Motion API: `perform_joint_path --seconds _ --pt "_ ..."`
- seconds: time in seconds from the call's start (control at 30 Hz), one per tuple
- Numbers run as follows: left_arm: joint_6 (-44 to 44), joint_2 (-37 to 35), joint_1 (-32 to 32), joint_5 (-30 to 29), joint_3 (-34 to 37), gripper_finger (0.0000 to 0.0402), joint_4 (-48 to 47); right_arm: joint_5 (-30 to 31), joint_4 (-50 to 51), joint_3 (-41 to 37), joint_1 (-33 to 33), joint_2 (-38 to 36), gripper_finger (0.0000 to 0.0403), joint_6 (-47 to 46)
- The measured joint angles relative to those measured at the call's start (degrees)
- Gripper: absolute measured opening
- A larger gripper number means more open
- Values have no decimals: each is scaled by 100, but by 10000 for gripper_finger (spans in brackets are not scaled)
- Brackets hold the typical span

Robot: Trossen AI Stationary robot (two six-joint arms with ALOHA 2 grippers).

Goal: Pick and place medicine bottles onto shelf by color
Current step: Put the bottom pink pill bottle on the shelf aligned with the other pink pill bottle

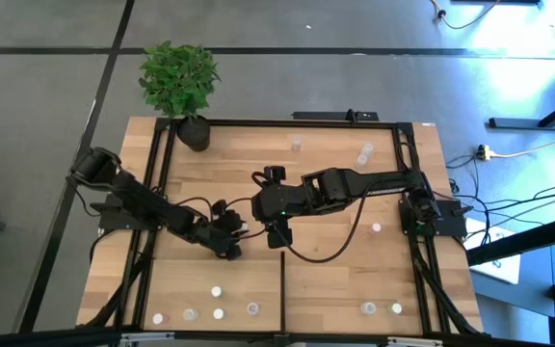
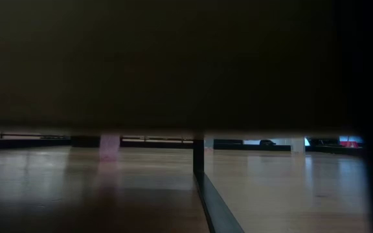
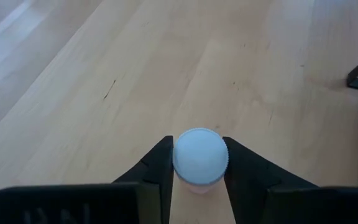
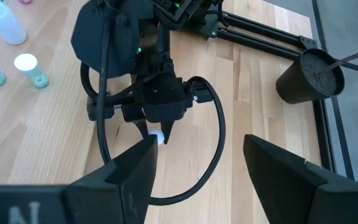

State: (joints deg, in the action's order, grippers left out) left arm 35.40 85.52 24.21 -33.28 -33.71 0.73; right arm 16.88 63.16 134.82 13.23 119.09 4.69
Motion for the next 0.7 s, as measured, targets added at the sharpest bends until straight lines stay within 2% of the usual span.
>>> perform_joint_path --seconds 0.27,0.7 --pt "27 -515 322 -22 -4 101 -332 0 -11 0 0 0 239 7" --pt "126 -2116 1254 -49 -4 100 -1731 0 -42 0 0 0 239 11"
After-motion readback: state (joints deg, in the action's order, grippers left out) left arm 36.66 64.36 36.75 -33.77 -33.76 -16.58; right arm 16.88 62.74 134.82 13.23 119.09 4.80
